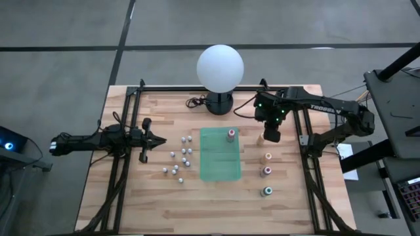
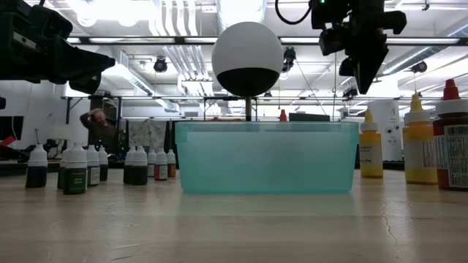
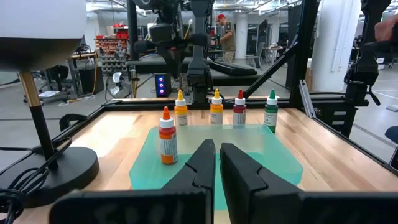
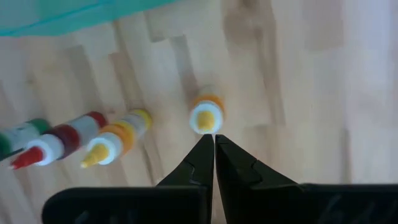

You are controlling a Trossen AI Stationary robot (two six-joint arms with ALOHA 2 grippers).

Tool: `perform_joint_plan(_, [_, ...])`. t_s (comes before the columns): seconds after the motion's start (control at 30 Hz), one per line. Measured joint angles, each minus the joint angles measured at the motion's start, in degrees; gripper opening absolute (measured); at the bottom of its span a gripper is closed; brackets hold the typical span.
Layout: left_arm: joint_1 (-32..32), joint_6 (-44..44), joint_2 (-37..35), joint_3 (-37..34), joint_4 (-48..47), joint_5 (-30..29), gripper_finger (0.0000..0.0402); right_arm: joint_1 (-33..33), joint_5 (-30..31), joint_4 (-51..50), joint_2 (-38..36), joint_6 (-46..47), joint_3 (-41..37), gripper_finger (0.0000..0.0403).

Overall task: Pick & Place food coloring
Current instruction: Put the top large yellow food coloring bottle into the green bin

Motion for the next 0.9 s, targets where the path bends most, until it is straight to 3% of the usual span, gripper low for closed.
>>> perform_joint_plan(0.3, [-0.01, -0.01, -0.02, 0.0, -0.01, 0.0, 0.0, -0.04, -1.6, 1.88, -0.09, -0.98, -0.05, 0.0056])
perform_joint_plan(0.9, [0.0, -0.01, -0.01, 0.0, 0.01, 0.0, 0.0, 0.0, -0.9, 2.1, -0.1, -1.25, -2.29, 0.0198])
